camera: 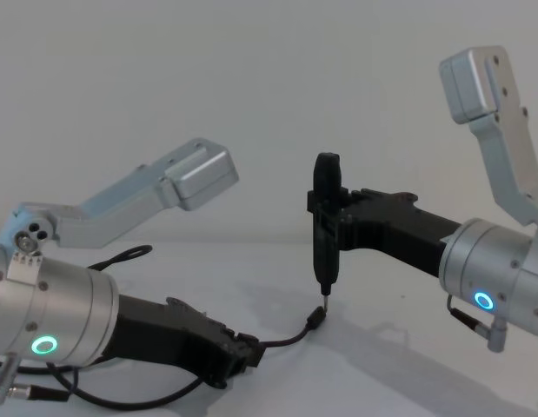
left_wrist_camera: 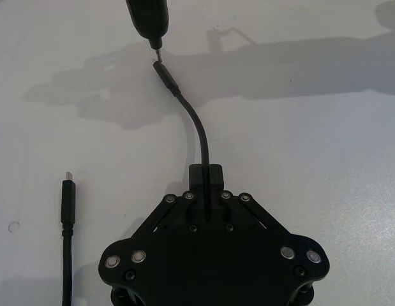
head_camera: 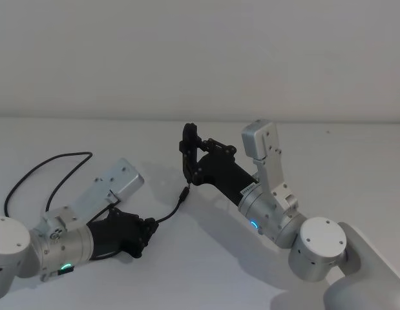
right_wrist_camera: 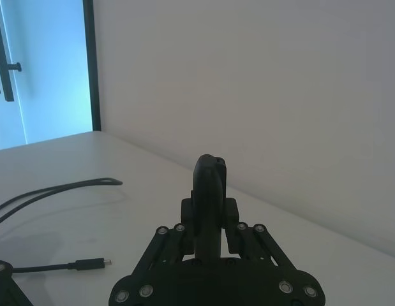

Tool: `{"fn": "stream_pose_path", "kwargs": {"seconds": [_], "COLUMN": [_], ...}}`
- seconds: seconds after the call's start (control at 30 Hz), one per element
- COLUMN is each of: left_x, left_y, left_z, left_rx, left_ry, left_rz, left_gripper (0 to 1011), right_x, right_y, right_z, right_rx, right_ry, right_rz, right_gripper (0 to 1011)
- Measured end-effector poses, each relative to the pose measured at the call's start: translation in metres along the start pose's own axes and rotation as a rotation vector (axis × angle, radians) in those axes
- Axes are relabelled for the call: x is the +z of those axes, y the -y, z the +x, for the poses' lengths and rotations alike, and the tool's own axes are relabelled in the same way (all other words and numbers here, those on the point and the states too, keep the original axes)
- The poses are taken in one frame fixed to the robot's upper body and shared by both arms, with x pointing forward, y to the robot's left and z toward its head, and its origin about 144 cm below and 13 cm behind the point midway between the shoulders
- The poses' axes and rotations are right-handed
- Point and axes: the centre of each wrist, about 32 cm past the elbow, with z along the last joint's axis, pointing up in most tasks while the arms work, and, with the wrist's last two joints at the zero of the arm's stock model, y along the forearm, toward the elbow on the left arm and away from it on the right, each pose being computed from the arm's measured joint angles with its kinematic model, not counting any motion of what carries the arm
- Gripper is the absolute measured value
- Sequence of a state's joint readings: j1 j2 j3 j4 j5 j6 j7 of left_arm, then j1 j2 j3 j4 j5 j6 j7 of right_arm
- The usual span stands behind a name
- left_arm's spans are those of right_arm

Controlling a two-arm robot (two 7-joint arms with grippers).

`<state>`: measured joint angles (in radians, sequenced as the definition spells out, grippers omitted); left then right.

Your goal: Pick up the data cable with the one hand.

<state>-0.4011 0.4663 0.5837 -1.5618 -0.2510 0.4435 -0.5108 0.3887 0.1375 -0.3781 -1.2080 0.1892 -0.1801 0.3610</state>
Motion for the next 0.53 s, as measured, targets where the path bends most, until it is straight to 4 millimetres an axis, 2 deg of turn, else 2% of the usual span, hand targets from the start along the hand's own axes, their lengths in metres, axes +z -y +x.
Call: {"fn": "stream_pose_path", "kwargs": {"seconds": [0.53], "left_x": [0.0000], "left_y": [0.0000], "left_z": [0.0000], "left_rx": [0.000], "left_ry": [0.000], "left_rz": [0.000], "left_gripper": [50], "right_x": [-0.0002], "right_y": [-0.0001], "right_z": [0.0003], "right_rx": [0.000], "right_ry": [0.002], "right_rz": [0.000], "right_gripper": [274]}}
